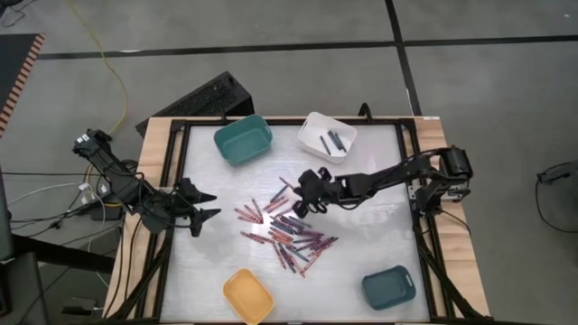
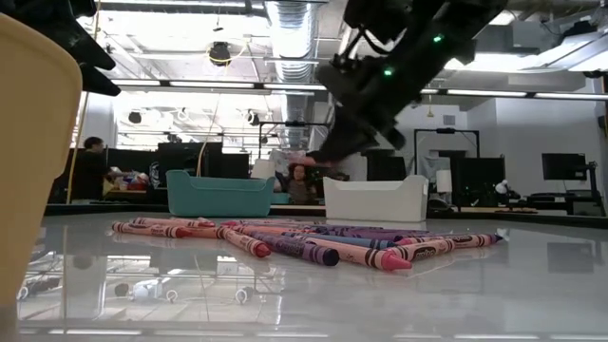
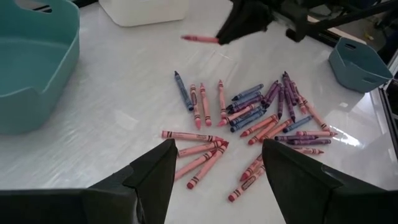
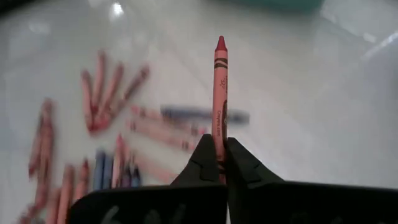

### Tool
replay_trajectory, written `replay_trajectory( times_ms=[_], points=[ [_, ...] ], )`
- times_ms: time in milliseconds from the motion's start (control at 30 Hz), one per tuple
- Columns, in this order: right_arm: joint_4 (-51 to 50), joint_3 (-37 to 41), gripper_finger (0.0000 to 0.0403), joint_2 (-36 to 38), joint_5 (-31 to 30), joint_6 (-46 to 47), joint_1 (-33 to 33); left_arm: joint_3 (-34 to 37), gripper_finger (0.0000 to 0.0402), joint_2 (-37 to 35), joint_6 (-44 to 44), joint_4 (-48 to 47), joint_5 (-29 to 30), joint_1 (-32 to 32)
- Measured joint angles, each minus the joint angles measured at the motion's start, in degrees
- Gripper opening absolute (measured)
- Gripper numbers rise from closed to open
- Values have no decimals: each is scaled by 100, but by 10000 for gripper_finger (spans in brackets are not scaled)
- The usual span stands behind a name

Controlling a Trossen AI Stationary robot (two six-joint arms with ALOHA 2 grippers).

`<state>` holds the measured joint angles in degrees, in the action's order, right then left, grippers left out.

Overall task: Sort crayons
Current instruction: Put the red crayon into the top green bin

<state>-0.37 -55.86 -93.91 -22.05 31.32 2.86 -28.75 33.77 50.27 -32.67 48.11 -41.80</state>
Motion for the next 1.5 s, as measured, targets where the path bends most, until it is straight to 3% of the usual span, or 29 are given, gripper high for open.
replay_trajectory(
  times_ms=[200,500,767,1133,1500],
  points=[
    [1424,-11,2,-100,-4,-474,-362,0,228,0,-21,0,46,1],
    [1769,-746,4,-468,430,-940,-1119,0,228,1,-25,-25,60,-1],
    [1247,-1894,6,-1254,916,-1255,-1652,1,228,50,-16,-131,65,0],
    [-405,-3759,9,-2404,1331,-1706,-2067,2,228,154,-6,-151,-40,4],
    [-951,-4242,66,-2817,1294,-1816,-2228,2,228,193,-18,-140,-131,4]
  ],
)
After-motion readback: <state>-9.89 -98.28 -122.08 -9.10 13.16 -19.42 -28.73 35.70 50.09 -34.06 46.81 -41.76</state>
